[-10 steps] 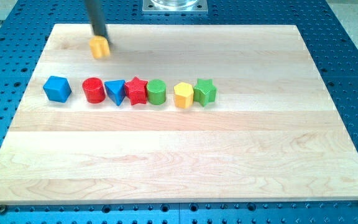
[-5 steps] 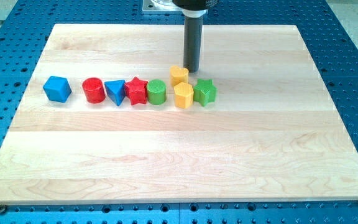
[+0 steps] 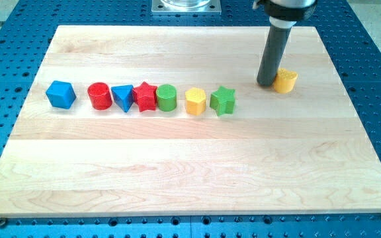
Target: Place the heart to the right of the green star
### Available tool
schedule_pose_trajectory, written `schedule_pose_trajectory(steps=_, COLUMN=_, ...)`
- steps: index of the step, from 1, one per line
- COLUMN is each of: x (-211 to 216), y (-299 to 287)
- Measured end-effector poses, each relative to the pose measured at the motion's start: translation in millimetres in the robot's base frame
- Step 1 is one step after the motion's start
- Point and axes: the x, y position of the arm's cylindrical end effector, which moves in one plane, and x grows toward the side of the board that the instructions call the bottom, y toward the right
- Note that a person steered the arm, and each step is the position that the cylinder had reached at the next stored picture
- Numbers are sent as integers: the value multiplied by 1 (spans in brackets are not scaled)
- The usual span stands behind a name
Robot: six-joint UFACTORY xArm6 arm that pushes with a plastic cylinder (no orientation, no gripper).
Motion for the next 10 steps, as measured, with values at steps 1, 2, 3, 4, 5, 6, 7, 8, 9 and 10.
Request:
schedule_pose_trajectory(steps=1, x=-1, y=51)
schedule_pose_trajectory(steps=2, x=6, y=100)
schedule_pose_trajectory(steps=3, x=25, y=92)
schedule_pose_trajectory(steps=4, x=45, y=40)
schedule_pose_trajectory(steps=5, x=55, y=113)
schedule_pose_trajectory(steps=6, x=82, y=104)
schedule_pose_trajectory(steps=7, x=99, y=59)
schedule_pose_trajectory(steps=8, x=77, y=28)
schedule_pose_trajectory(steps=9, x=75, y=38)
schedule_pose_trajectory(steps=10, x=76, y=6)
